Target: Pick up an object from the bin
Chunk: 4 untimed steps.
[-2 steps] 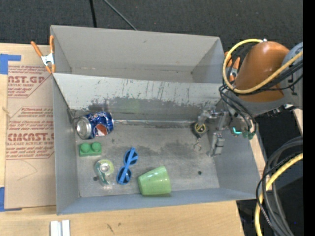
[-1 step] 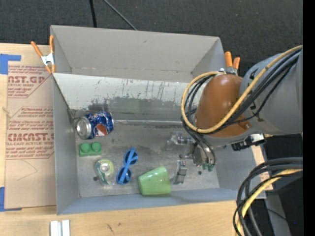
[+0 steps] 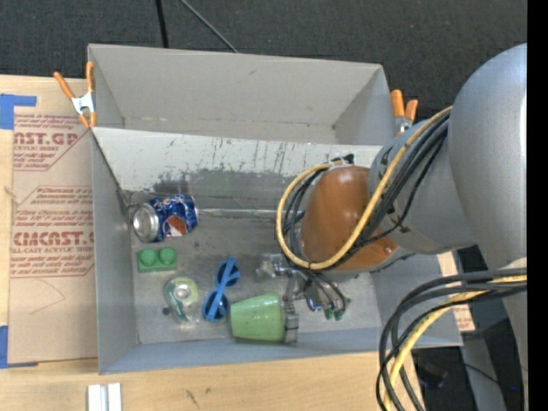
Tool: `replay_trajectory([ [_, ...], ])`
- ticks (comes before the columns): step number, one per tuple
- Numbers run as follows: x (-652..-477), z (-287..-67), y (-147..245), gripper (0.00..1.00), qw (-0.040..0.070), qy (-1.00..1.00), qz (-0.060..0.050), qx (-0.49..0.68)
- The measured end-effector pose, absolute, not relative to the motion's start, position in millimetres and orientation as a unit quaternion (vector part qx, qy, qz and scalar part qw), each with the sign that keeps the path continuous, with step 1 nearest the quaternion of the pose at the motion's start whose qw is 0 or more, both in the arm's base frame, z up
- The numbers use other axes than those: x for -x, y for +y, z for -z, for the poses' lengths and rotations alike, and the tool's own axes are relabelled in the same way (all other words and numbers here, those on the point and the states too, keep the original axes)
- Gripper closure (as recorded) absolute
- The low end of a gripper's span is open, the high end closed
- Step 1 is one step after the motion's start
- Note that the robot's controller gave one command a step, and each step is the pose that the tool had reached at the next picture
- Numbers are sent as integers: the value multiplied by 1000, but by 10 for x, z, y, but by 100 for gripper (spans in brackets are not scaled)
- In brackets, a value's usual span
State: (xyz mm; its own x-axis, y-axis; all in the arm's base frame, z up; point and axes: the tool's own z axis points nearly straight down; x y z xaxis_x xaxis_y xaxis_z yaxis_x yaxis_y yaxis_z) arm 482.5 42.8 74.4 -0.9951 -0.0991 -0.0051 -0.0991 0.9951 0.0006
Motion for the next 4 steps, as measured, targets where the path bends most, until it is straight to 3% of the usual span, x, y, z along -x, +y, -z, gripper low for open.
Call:
replay_trajectory([
  [1, -4948, -1131, 457, 0, 1, 998, -1, -70],
  [2, -5269, -705, 307, 0, 2, 990, 0, 140],
  [3, -5104, -1149, 421, 0, 2, 989, 0, 145],
  [4, -5039, -847, 447, 0, -1, 983, 0, 183],
])
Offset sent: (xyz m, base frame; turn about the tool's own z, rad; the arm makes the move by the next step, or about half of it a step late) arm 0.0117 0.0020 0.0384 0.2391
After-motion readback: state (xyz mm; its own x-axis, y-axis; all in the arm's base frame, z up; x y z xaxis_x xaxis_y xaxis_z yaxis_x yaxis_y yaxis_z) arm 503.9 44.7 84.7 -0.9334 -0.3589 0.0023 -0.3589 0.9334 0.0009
